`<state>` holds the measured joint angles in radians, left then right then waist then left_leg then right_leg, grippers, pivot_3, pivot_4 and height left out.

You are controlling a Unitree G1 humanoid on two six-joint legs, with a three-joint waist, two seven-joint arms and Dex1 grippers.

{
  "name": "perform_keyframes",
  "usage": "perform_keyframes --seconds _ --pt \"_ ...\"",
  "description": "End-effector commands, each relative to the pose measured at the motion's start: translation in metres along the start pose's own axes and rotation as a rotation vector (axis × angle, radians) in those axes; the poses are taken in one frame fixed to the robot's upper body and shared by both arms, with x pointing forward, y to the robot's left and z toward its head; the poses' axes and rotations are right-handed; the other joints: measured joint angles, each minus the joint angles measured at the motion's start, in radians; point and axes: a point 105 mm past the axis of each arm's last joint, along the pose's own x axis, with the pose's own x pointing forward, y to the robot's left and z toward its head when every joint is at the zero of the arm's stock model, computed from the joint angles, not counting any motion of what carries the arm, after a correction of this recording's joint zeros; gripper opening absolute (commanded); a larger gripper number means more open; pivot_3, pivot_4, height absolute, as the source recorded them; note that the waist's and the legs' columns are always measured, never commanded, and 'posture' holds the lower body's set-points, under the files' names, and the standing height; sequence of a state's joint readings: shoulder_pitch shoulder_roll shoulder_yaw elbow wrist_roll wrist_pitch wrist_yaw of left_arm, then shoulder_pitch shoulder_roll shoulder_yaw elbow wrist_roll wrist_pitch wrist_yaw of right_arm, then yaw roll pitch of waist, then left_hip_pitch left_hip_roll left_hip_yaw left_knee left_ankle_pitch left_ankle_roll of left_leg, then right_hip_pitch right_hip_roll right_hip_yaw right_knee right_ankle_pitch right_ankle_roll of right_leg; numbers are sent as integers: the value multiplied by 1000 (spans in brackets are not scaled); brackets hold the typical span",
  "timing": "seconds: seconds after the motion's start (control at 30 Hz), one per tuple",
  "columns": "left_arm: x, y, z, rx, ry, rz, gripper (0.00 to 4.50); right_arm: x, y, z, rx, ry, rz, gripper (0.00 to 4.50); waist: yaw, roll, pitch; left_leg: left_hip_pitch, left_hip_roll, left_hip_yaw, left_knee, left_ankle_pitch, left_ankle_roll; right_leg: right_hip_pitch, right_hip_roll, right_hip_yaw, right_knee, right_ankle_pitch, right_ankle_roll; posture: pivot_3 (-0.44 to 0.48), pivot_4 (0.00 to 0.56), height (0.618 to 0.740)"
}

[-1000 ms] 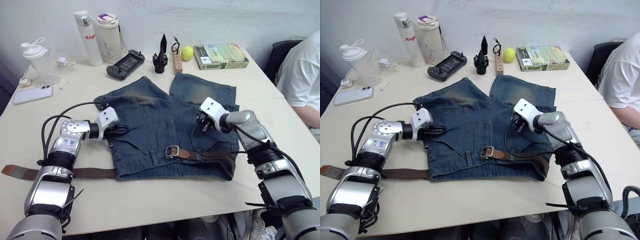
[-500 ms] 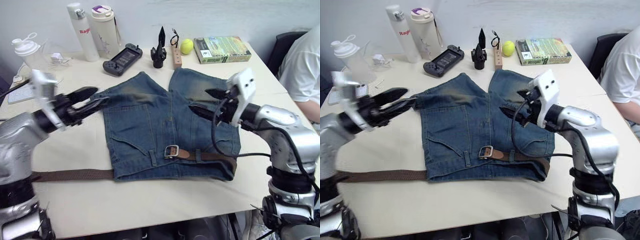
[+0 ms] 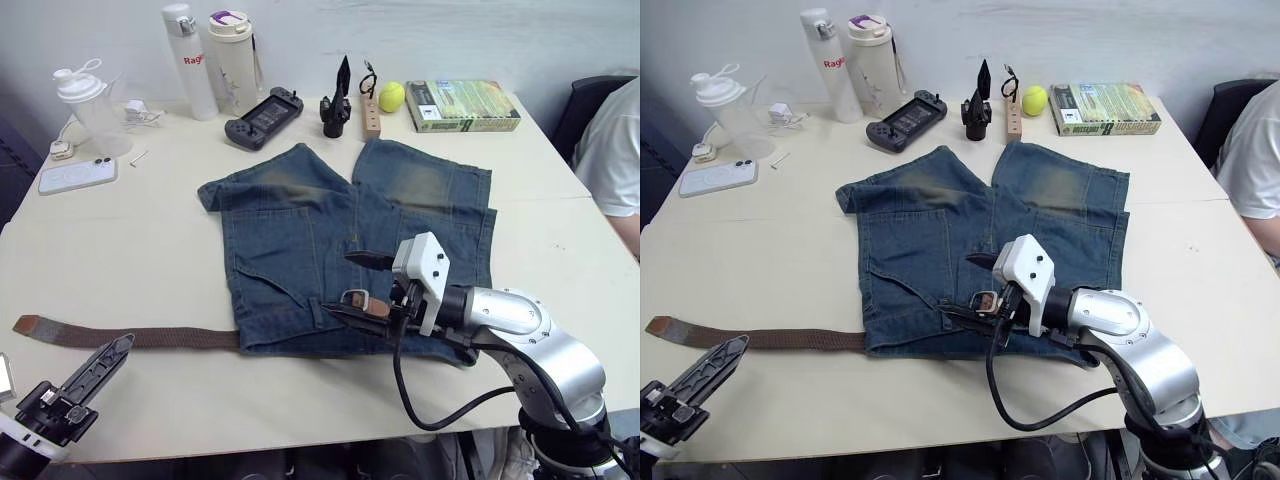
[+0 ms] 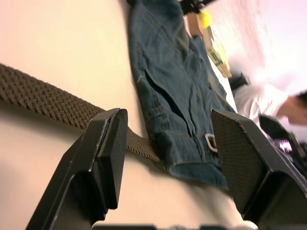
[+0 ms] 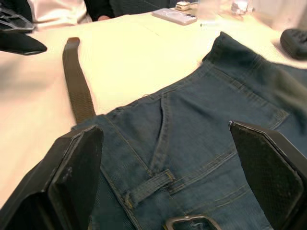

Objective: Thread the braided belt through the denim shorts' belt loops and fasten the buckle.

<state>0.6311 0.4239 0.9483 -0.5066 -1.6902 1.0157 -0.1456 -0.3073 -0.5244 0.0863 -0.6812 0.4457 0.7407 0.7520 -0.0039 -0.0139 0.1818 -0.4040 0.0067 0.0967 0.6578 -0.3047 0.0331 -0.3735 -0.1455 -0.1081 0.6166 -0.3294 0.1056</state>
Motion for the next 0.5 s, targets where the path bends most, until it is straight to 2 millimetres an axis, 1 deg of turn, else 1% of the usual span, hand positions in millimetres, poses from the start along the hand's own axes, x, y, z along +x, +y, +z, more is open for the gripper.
perform_keyframes --seconds 0.03,0.13,0.2,0.3,0.43,0.5 --pt "2 14 -15 -107 -2 108 3039 -6 7 15 -81 -33 27 4458 -3 0 0 0 0 1 -1 0 0 0 0 0 -1 0 0 0 150 740" --pt "6 27 -14 -182 -42 182 3039 -9 8 20 -86 -49 36 4458 0 0 0 0 2 1 -2 3 4 -1 2 0 -1 -1 -2 0 150 740" --pt "6 34 -12 -226 -71 220 3039 -19 8 27 -113 -67 46 4458 0 0 0 0 4 0 -2 4 4 0 4 -1 -1 -2 -3 0 150 740" --pt "8 44 -3 -283 -139 257 3039 -26 11 32 -108 -84 86 4458 2 0 0 0 4 0 -2 4 4 0 4 -1 -1 -2 -3 0 150 740" --pt "23 56 18 -346 -245 243 3039 -29 21 19 -103 -22 206 4458 4 1 0 1 4 0 -2 4 4 0 4 -1 -1 -2 -4 0 150 740" --pt "29 59 23 -367 -268 245 3039 -28 23 15 -107 -9 229 4458 3 0 0 1 4 0 -2 5 6 1 4 -2 -1 -2 -4 0 150 740"
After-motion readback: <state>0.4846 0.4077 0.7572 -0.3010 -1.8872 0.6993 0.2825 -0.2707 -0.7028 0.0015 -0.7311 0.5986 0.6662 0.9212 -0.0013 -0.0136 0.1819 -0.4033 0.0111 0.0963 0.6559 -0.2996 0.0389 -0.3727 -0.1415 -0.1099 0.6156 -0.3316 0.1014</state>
